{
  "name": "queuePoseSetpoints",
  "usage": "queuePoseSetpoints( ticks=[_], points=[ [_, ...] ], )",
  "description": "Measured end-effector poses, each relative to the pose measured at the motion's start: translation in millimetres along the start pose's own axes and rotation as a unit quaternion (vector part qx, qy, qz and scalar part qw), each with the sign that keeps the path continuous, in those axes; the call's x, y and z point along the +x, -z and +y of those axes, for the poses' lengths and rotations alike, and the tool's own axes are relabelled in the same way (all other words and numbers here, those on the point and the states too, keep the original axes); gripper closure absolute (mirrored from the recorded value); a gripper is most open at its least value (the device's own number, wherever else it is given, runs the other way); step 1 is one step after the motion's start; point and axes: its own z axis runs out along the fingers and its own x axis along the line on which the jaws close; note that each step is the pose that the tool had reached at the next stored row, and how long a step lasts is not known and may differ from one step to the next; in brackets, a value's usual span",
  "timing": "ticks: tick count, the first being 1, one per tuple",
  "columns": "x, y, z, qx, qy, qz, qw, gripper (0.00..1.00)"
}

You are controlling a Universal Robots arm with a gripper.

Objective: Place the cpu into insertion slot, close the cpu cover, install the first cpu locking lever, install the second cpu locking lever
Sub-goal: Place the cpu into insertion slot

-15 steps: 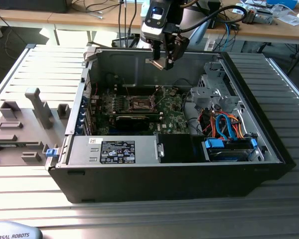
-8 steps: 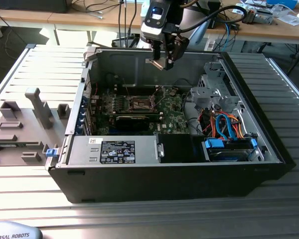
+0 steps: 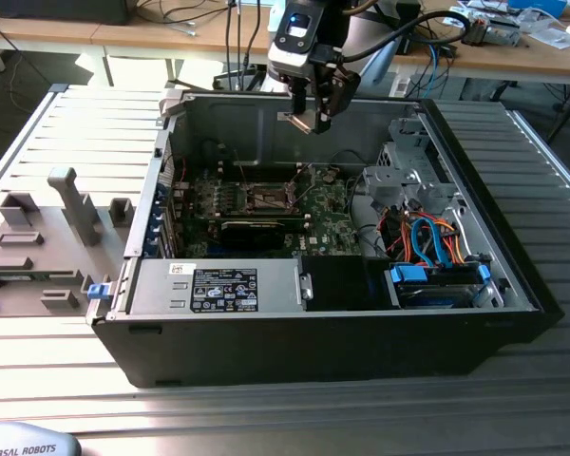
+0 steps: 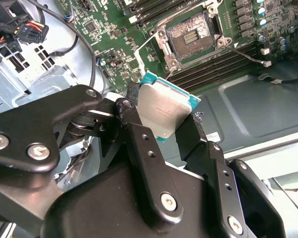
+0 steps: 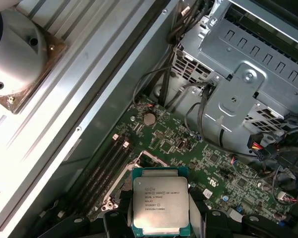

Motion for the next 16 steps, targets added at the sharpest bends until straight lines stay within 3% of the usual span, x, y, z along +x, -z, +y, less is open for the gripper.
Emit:
queuePoseSetpoints(
  ticks=[16],
  points=[
    [0.0, -0.2, 0.0, -0.0001, -0.008, -0.0008, 1.0000, 0.46]
  ],
)
